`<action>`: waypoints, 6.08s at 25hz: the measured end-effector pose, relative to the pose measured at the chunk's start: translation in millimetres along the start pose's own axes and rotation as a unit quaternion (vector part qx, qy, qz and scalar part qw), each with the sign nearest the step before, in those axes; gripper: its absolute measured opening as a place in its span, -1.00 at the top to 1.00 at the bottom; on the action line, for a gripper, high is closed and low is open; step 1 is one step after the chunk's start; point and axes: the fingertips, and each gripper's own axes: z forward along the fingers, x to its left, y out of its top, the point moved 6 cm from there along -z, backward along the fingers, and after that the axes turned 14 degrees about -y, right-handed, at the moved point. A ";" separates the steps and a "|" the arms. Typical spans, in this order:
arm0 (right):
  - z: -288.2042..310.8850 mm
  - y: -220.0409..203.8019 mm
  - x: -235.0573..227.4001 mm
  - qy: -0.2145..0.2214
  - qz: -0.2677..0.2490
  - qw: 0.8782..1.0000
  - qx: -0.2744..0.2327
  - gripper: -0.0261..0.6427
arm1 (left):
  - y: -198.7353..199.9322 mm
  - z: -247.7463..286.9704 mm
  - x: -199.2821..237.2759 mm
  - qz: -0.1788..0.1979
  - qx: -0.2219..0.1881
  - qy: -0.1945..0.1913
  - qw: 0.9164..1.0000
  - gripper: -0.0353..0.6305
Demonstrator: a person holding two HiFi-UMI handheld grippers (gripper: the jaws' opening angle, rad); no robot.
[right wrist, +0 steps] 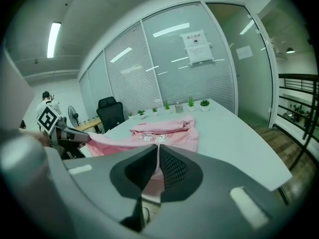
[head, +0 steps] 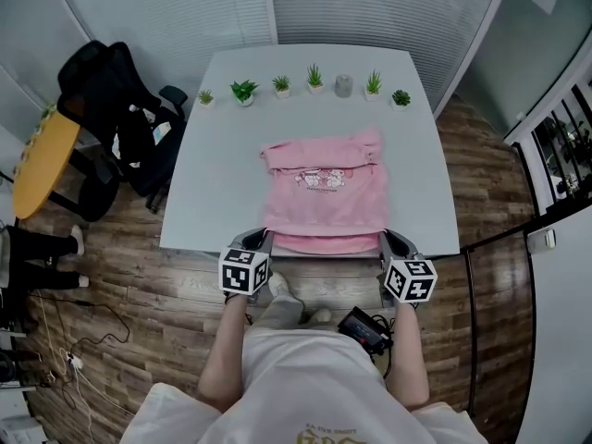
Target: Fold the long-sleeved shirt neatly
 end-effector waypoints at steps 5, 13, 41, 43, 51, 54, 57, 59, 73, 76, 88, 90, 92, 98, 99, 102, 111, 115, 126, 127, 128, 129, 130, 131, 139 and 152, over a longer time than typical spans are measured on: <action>-7.5 1.0 4.1 0.002 0.021 1.000 -0.008 0.85 | 5.5 -5.3 0.6 0.006 -0.019 -0.002 1.000 0.85; -21.4 2.2 10.0 0.005 0.009 1.000 -0.012 0.85 | 10.8 -16.8 1.5 -0.007 -0.071 -0.003 0.997 0.85; -48.5 33.5 16.6 0.024 -0.001 0.998 -0.057 0.85 | 24.3 -45.3 1.6 0.007 -0.158 -0.021 0.987 0.84; -48.0 31.4 16.6 0.020 -0.005 0.998 -0.055 0.85 | 22.7 -44.2 2.0 0.008 -0.152 -0.017 0.988 0.84; -44.5 29.7 18.4 0.012 -0.009 0.999 -0.051 0.86 | 24.2 -40.9 -2.8 0.016 -0.142 -0.013 0.990 0.84; -43.0 31.6 20.2 0.015 -0.012 0.998 -0.052 0.86 | 25.1 -40.2 -1.3 0.015 -0.137 -0.007 0.990 0.85; -43.1 33.5 18.9 0.017 -0.013 0.998 -0.055 0.86 | 25.9 -40.5 -1.5 0.015 -0.136 -0.002 0.991 0.84; -41.9 37.4 18.5 0.018 -0.015 0.998 -0.058 0.86 | 28.2 -39.8 -0.9 0.017 -0.135 0.001 0.991 0.84; -19.4 47.2 8.4 0.014 -0.007 0.998 -0.054 0.86 | 45.4 -17.0 12.4 0.023 -0.128 0.001 0.991 0.85; -6.4 53.9 6.2 0.013 -0.004 0.998 -0.054 0.86 | 58.5 -10.1 17.3 0.025 -0.135 -0.003 0.990 0.85; 62.0 103.4 -10.4 0.019 -0.002 0.998 -0.053 0.86 | 104.6 38.9 59.5 0.001 -0.139 -0.004 0.990 0.85; 75.6 111.4 -13.1 0.021 0.000 0.998 -0.052 0.86 | 112.0 47.6 67.2 -0.001 -0.137 -0.004 0.991 0.85; 89.9 118.4 -14.1 0.022 0.001 0.998 -0.050 0.86 | 118.6 56.0 76.5 -0.004 -0.136 -0.004 0.991 0.85; 128.5 134.8 -15.8 0.029 -0.003 0.999 -0.041 0.86 | 135.3 80.1 102.6 -0.014 -0.127 -0.001 0.992 0.85; 135.1 137.1 -16.8 0.029 -0.004 0.999 -0.040 0.86 | 138.1 84.0 106.3 -0.015 -0.126 -0.001 0.992 0.85; 151.6 143.8 -18.5 0.031 -0.005 0.999 -0.038 0.87 | 144.2 94.7 116.0 -0.019 -0.122 -0.002 0.992 0.85; 197.3 158.2 -23.3 0.033 -0.013 0.999 -0.023 0.86 | 157.5 128.4 146.1 -0.030 -0.099 -0.004 0.995 0.84; 214.9 162.9 -23.6 0.034 -0.016 0.999 -0.019 0.86 | 163.1 140.3 158.5 -0.034 -0.096 -0.004 0.995 0.84; 263.0 180.4 -22.8 0.034 -0.012 0.999 -0.010 0.86 | 173.8 172.4 195.4 -0.059 -0.076 -0.001 0.995 0.84; 270.9 178.0 -24.0 0.033 -0.005 0.999 -0.003 0.86 | 171.0 177.4 200.7 -0.067 -0.069 0.002 0.995 0.84; 279.3 174.0 -25.4 0.030 0.002 1.000 0.005 0.86 | 167.1 182.9 206.1 -0.075 -0.062 0.006 0.995 0.83; 287.7 168.9 -26.5 0.027 0.005 0.999 0.017 0.86 | 162.8 189.1 211.0 -0.083 -0.055 0.010 0.995 0.82; 295.8 163.0 -26.6 0.026 0.001 0.999 0.031 0.86 | 158.7 195.8 214.9 -0.086 -0.047 0.015 0.995 0.82; 303.5 157.4 -25.4 0.025 -0.010 0.999 0.047 0.86 | 155.7 202.3 217.7 -0.085 -0.038 0.020 0.995 0.83; 341.8 135.2 -37.5 0.007 0.011 0.993 0.116 0.81 | 138.9 229.1 238.5 -0.108 0.013 0.073 0.991 0.36; 333.7 150.1 -37.1 0.045 0.034 0.995 0.079 0.48 | 151.9 211.7 240.9 -0.109 -0.017 0.065 0.992 0.25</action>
